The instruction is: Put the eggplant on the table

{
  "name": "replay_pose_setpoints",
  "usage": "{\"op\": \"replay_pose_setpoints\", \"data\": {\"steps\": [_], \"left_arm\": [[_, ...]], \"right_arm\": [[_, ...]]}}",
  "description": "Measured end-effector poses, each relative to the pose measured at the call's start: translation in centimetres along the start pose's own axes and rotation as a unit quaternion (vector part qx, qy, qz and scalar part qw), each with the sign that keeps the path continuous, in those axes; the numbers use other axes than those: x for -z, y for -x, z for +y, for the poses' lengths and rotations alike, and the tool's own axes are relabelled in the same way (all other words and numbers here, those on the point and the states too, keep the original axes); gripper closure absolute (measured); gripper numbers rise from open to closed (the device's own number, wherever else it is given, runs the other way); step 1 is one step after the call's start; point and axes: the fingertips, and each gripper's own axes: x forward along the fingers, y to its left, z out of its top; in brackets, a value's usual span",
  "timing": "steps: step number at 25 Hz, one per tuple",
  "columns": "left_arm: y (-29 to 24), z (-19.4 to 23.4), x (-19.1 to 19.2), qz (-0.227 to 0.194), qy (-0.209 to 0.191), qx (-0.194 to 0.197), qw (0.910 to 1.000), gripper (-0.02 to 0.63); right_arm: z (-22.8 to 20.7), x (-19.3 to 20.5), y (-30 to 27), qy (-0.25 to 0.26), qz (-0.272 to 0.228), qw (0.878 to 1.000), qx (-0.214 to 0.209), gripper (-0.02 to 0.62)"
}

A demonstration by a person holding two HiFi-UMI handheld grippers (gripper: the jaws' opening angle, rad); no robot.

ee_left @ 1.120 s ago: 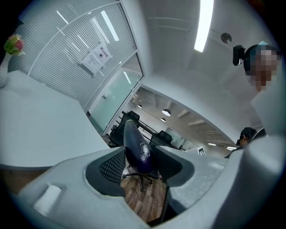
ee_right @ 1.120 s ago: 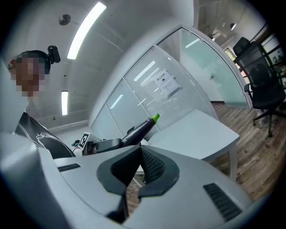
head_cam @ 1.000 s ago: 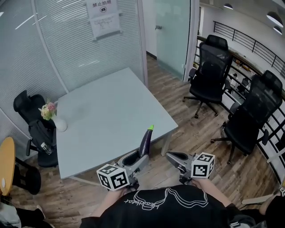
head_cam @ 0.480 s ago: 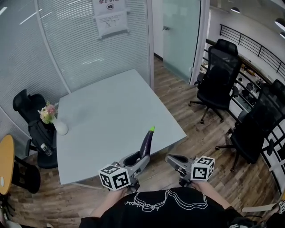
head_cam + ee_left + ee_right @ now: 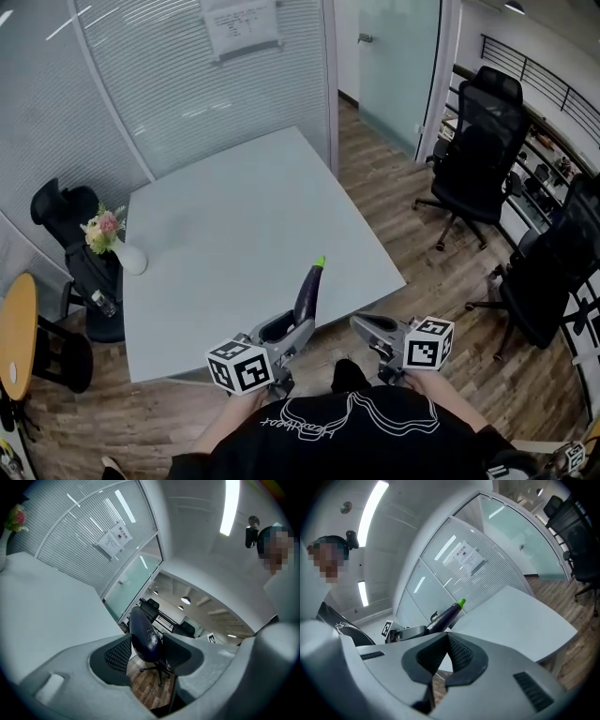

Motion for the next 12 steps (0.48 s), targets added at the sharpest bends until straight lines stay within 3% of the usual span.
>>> {"op": "replay_pose_setpoints", "data": {"steps": [12], "left_arm": [[-5.0, 5.1, -4.5, -0.008, 0.014, -0.034, 0.9993, 0.394]], "right_arm": [[-6.5, -5.4, -4.5, -0.016, 0.016, 1.000, -0.020, 0.586]]}}
